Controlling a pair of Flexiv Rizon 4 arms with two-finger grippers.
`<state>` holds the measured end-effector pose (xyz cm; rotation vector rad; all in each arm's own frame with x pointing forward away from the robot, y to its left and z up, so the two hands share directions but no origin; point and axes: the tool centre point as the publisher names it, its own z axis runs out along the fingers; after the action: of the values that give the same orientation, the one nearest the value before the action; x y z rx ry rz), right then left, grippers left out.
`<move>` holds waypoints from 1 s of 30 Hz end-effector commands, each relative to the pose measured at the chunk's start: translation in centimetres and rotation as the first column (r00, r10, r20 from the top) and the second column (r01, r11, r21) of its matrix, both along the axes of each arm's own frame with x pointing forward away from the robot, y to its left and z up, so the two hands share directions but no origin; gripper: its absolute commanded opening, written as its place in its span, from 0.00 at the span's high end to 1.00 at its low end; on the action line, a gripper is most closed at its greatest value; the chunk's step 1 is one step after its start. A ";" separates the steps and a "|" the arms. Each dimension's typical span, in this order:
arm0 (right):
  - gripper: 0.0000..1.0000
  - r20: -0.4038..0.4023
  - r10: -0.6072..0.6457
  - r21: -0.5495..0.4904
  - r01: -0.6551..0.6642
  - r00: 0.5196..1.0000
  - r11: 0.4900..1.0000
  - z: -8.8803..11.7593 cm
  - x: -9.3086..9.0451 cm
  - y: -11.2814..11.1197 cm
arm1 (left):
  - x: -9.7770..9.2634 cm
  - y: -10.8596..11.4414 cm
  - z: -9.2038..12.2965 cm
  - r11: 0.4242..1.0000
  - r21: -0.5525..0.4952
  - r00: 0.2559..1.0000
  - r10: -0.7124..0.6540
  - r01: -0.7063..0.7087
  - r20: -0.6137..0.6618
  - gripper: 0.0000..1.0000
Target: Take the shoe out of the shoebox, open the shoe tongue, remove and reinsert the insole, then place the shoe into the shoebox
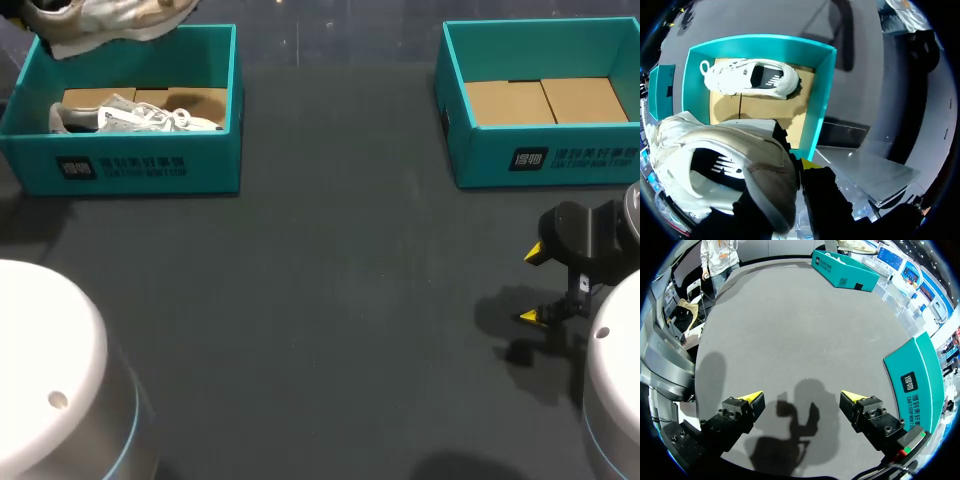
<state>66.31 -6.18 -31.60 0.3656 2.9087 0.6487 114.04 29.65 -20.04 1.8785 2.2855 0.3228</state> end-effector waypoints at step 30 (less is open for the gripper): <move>0.00 0.002 -0.001 -0.003 0.001 1.000 1.000 0.1 -0.2 0.0 | 3.5 1.6 -3.5 0.978 0.178 0.989 -0.088 0.108 -0.116 1.00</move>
<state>66.31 -6.18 -31.60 0.3655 2.9087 0.6488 116.65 31.37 -23.27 2.1212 2.2738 0.4585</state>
